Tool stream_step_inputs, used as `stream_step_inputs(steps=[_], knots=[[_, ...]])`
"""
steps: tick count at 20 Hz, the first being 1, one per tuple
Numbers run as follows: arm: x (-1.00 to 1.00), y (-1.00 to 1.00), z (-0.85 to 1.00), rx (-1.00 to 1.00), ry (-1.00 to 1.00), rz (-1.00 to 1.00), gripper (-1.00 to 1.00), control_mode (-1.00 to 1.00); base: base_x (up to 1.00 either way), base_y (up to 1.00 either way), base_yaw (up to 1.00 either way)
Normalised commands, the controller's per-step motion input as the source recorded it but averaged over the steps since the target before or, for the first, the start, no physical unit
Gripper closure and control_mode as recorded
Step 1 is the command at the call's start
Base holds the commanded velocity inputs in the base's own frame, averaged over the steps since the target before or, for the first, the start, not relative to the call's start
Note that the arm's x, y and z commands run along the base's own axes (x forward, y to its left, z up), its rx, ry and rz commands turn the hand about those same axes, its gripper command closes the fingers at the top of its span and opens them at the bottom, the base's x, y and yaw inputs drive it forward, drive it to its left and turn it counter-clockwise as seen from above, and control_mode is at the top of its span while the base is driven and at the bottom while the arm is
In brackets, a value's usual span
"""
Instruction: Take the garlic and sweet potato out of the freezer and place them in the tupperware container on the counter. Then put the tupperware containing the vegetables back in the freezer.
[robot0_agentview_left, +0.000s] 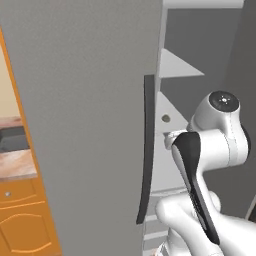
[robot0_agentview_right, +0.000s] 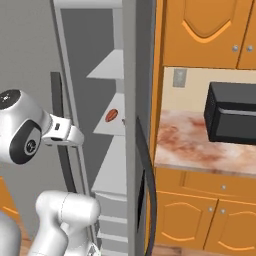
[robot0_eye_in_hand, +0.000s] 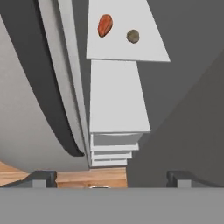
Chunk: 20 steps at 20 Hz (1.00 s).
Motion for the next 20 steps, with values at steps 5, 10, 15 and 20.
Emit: stream_step_inputs(steps=[5,10,15,20], knots=[[0.00,0.00,0.00,0.00,0.00,0.00,-1.00,1.00,0.87,-0.31,0.00],[0.00,0.00,0.00,0.00,0.00,0.00,-1.00,1.00,0.58,-0.42,0.00],[0.07,-0.26,0.00,0.04,0.00,0.00,-1.00,-1.00,0.13,-0.37,0.00],[0.33,-0.63,0.00,0.12,0.00,0.00,-1.00,-1.00,0.00,0.00,0.00]])
